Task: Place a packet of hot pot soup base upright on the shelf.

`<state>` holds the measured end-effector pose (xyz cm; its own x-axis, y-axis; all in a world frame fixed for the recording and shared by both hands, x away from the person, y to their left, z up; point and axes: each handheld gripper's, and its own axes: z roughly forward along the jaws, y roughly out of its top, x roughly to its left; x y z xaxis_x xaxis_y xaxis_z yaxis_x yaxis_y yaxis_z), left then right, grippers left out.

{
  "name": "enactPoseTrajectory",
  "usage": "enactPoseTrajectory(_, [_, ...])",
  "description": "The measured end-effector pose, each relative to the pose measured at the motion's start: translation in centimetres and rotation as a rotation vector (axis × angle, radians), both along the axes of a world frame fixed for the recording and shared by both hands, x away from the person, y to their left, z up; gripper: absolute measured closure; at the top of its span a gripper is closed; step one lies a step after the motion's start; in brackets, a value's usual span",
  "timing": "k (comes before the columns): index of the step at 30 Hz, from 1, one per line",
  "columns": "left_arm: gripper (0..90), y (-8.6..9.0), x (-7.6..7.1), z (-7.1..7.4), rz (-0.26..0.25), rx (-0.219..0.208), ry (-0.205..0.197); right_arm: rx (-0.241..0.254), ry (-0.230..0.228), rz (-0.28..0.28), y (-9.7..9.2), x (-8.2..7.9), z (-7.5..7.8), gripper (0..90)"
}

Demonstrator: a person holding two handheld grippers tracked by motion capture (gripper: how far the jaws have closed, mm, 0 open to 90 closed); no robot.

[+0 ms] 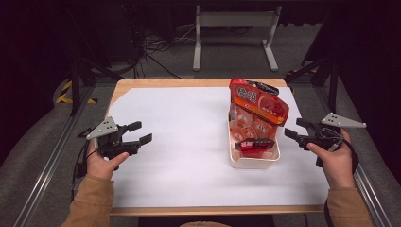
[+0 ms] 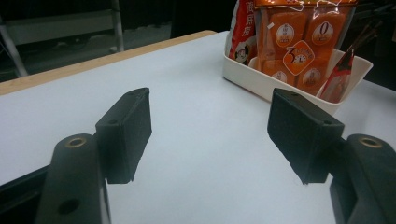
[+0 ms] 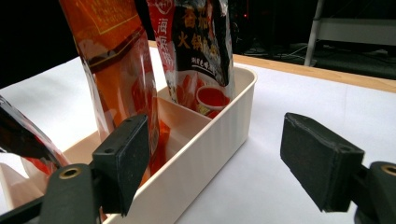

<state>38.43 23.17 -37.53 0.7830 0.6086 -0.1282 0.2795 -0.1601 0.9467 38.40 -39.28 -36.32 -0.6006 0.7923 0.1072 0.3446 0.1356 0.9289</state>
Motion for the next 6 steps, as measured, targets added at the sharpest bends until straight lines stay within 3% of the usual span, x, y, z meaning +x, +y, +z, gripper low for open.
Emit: enactPoseTrajectory(6, [30.8,0.31,-0.3,0.1,0.01,-0.021,-0.004,0.007,-0.006,-0.001,-0.02,0.13,0.04,24.0])
